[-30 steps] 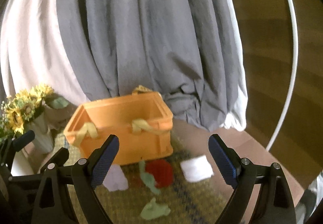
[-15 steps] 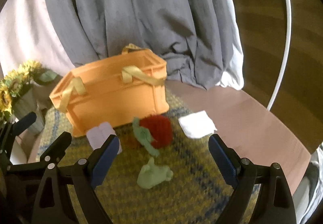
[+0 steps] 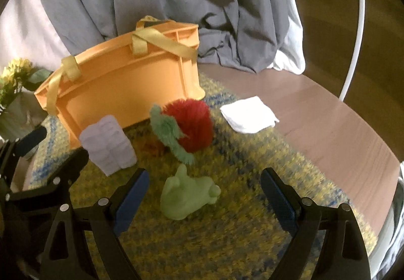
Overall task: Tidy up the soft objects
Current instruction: 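Grasp the white towel with the left tool while the right tool grasps the green plush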
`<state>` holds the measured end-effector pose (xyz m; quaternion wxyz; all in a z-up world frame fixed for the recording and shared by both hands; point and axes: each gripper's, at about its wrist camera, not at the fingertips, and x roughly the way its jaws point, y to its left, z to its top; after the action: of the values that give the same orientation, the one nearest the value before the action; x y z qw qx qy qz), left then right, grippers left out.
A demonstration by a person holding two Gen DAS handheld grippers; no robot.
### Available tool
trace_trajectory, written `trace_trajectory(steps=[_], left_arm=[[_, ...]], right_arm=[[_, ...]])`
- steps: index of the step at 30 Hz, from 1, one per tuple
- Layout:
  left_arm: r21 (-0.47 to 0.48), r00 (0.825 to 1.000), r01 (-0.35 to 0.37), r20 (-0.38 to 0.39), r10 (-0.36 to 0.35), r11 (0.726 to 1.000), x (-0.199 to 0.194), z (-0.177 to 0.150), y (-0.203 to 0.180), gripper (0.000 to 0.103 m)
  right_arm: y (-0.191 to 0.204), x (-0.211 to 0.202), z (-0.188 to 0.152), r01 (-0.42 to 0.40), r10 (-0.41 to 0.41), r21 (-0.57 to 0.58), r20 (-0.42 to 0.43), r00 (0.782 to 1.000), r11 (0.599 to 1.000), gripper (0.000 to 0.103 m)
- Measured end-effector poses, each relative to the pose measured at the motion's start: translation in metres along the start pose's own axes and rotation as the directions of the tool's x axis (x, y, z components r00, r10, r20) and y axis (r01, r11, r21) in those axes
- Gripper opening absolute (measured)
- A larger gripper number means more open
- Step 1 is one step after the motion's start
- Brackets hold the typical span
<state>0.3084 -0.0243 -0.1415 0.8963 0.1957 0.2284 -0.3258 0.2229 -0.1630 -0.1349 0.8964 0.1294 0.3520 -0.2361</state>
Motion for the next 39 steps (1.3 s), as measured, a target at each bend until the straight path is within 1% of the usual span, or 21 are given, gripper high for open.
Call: trace_trajectory(steps=[5, 9, 12, 15, 16, 17, 18, 20, 21, 23, 31, 39], left_arm=[[0.005, 0.999, 0.047, -0.017, -0.047, 0.999, 0.019, 0.001, -0.004, 0.078], [-0.004, 0.997, 0.075, -0.034, -0.075, 0.997, 0.031, 0.001, -0.006, 0.075], [-0.012, 0.993, 0.106, -0.052, -0.106, 0.994, 0.037, 0.0, -0.007, 0.066], [-0.007, 0.99, 0.125, -0.064, -0.125, 0.992, 0.04, -0.002, -0.011, 0.051], [-0.002, 0.99, 0.126, -0.065, -0.126, 0.992, 0.041, -0.002, -0.012, 0.044], [0.001, 0.99, 0.126, -0.064, -0.126, 0.992, 0.041, -0.002, -0.013, 0.041], [0.004, 0.99, 0.125, -0.063, -0.125, 0.992, 0.041, -0.002, -0.014, 0.04], [0.002, 0.991, 0.122, -0.063, -0.122, 0.992, 0.041, -0.002, -0.015, 0.035], [0.001, 0.99, 0.125, -0.064, -0.125, 0.992, 0.041, -0.002, -0.015, 0.033], [-0.006, 0.99, 0.128, -0.066, -0.128, 0.992, 0.041, -0.002, -0.016, 0.028], [-0.061, 0.991, 0.112, -0.062, -0.116, 0.992, 0.031, 0.002, -0.015, 0.025], [-0.123, 0.997, 0.062, -0.04, -0.068, 0.991, 0.008, 0.009, -0.013, 0.025]], right_arm=[[0.0, 0.011, -0.005, -0.004, 0.005, 0.029, -0.023, 1.0, 1.0, 0.09], [0.001, 0.017, -0.009, -0.008, 0.009, 0.038, -0.028, 1.0, 0.999, 0.087], [0.002, 0.023, -0.011, -0.022, 0.025, 0.046, -0.047, 0.999, 0.999, 0.082], [0.003, 0.025, -0.013, -0.042, 0.044, 0.044, -0.055, 0.998, 0.998, 0.078], [0.004, 0.026, -0.014, -0.044, 0.046, 0.04, -0.055, 0.997, 0.998, 0.076], [0.005, 0.026, -0.015, -0.048, 0.05, 0.034, -0.055, 0.997, 0.998, 0.072], [0.005, 0.026, -0.015, -0.051, 0.053, 0.031, -0.057, 0.997, 0.998, 0.07], [0.005, 0.028, -0.017, -0.06, 0.063, 0.033, -0.069, 0.996, 0.998, 0.061], [0.004, 0.029, -0.017, -0.065, 0.067, 0.037, -0.076, 0.995, 0.997, 0.059], [0.003, 0.029, -0.017, -0.072, 0.075, 0.043, -0.076, 0.994, 0.997, 0.059], [0.0, 0.02, -0.014, -0.074, 0.075, 0.025, -0.041, 0.996, 0.997, 0.058], [-0.007, 0.005, 0.001, -0.089, 0.089, 0.014, -0.002, 0.996, 0.996, 0.058]])
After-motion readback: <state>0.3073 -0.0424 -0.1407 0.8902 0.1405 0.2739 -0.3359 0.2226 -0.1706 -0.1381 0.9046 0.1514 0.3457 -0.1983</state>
